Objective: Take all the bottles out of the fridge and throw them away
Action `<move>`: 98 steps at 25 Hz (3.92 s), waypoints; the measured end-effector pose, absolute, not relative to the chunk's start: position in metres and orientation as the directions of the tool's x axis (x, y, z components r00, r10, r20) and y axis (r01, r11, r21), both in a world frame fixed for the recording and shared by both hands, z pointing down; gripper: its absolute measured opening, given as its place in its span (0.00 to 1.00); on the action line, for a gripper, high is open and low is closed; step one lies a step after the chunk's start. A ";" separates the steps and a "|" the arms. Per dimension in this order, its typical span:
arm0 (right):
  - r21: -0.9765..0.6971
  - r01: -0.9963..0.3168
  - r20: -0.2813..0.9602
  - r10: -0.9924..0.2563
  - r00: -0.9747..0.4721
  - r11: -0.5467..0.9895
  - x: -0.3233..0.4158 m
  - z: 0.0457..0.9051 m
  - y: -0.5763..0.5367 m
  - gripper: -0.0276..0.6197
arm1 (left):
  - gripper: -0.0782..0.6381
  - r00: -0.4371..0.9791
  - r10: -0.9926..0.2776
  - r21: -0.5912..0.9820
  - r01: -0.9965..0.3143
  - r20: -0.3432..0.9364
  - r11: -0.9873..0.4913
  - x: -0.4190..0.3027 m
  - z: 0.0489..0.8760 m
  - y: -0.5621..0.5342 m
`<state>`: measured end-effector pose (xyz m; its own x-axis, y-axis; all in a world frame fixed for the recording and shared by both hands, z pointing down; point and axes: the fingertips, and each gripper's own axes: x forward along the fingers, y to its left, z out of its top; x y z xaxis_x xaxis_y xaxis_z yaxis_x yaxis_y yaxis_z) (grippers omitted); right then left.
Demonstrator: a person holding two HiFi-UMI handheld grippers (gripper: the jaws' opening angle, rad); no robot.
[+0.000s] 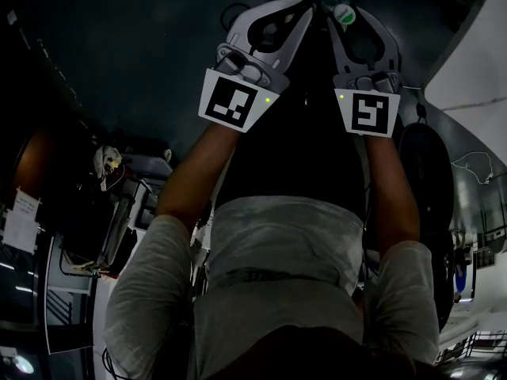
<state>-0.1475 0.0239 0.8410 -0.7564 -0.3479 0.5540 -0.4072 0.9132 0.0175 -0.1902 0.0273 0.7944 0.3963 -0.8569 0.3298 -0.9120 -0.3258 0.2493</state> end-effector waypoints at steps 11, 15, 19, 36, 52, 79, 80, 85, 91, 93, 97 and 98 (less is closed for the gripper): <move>0.047 -0.401 0.554 -0.358 -0.752 0.915 -0.157 0.863 0.003 0.27 | 0.12 0.388 -0.854 0.257 -0.915 0.348 -0.311 -0.192 0.830 0.013; 0.061 -0.400 0.548 -0.365 -0.752 0.914 -0.159 0.864 -0.003 0.27 | 0.12 0.383 -0.856 0.261 -0.916 0.347 -0.304 -0.193 0.833 0.011; 0.064 -0.395 0.547 -0.363 -0.754 0.917 -0.159 0.866 -0.002 0.27 | 0.12 0.383 -0.857 0.260 -0.916 0.346 -0.305 -0.193 0.832 0.010; 0.044 -0.441 0.528 -0.395 -0.751 0.896 -0.156 0.874 -0.009 0.27 | 0.12 0.379 -0.859 0.265 -0.917 0.344 -0.298 -0.195 0.830 0.012; -0.061 -0.490 0.437 -0.418 -0.796 0.870 -0.170 0.793 -0.008 0.20 | 0.12 0.363 -0.876 0.271 -0.920 0.318 -0.283 -0.199 0.780 0.005; -0.028 -0.522 0.277 -0.495 -0.823 0.852 -0.158 0.519 -0.040 0.07 | 0.12 0.450 -0.880 0.225 -0.883 0.154 -0.412 -0.176 0.507 -0.014; -0.027 -0.521 0.269 -0.496 -0.826 0.853 -0.157 0.509 -0.039 0.07 | 0.12 0.453 -0.880 0.221 -0.882 0.145 -0.417 -0.175 0.497 -0.014; -0.011 -0.506 0.241 -0.489 -0.838 0.862 -0.153 0.466 -0.037 0.06 | 0.12 0.466 -0.879 0.205 -0.875 0.102 -0.440 -0.168 0.448 -0.013; -0.007 -0.481 0.230 -0.466 -0.854 0.877 -0.147 0.423 -0.032 0.06 | 0.12 0.476 -0.875 0.200 -0.869 0.089 -0.452 -0.162 0.411 -0.005; -0.016 -0.476 0.227 -0.460 -0.858 0.879 -0.145 0.410 -0.028 0.06 | 0.12 0.472 -0.879 0.200 -0.870 0.071 -0.451 -0.161 0.397 -0.002; -0.017 -0.465 0.229 -0.449 -0.864 0.885 -0.143 0.387 -0.021 0.06 | 0.12 0.477 -0.877 0.204 -0.865 0.052 -0.459 -0.156 0.374 0.004; -0.012 -0.462 0.229 -0.447 -0.865 0.887 -0.142 0.382 -0.019 0.06 | 0.12 0.481 -0.875 0.207 -0.862 0.047 -0.462 -0.155 0.368 0.005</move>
<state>-0.1424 -0.0193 0.3820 -0.8646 -0.4474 0.2286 -0.4620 0.8868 -0.0119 -0.1552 0.0048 0.3682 0.4810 -0.8755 0.0474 -0.8621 -0.4624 0.2073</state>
